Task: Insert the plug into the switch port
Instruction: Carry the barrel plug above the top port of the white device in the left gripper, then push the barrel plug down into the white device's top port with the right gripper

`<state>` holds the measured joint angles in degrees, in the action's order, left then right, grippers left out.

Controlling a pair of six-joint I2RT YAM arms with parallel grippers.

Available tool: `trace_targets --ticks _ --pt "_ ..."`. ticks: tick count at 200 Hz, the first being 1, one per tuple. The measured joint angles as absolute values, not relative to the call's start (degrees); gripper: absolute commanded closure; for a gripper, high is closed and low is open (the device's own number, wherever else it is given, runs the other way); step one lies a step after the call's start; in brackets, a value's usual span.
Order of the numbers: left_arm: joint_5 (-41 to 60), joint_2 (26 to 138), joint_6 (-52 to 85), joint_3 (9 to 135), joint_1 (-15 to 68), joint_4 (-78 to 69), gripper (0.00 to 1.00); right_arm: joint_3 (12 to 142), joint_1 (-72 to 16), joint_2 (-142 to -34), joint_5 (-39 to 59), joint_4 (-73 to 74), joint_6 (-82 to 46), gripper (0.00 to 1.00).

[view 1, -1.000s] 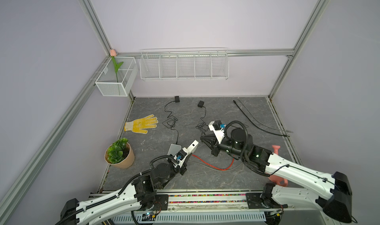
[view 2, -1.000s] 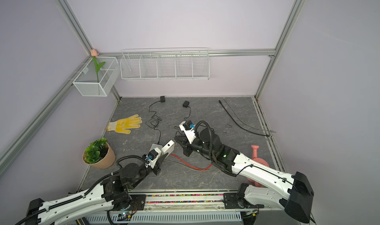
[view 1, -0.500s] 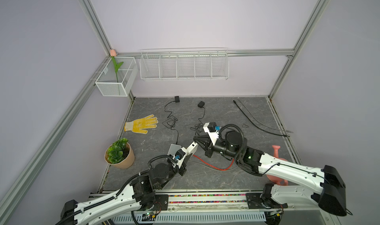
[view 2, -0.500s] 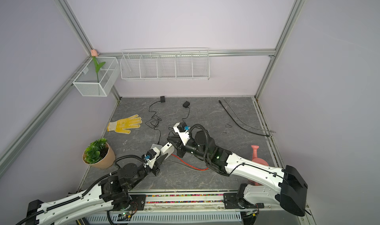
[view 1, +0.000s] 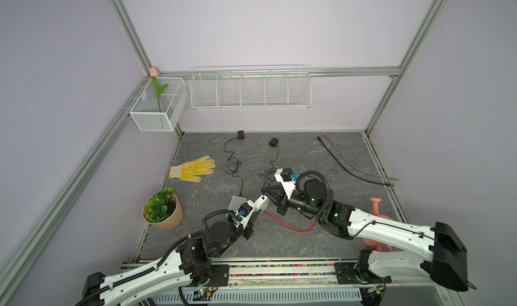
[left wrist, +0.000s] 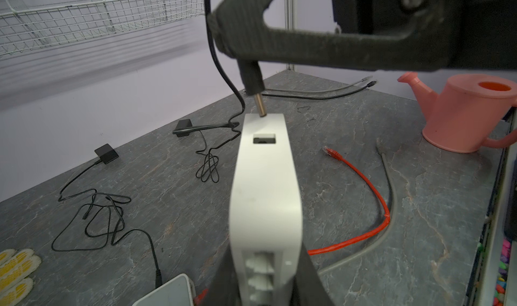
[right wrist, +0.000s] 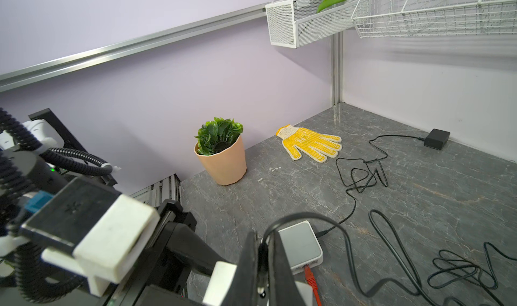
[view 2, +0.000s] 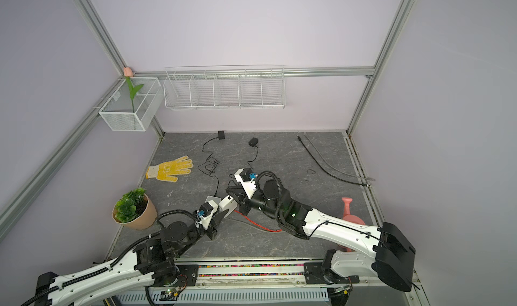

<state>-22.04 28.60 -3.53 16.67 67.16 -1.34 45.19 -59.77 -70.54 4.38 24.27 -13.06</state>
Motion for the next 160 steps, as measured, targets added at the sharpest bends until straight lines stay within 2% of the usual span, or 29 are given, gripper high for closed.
trace_targets --ticks 160 --pt "-21.8 27.7 -2.0 17.1 67.2 0.9 1.00 43.7 -60.8 -72.8 3.8 28.2 -13.7 0.93"
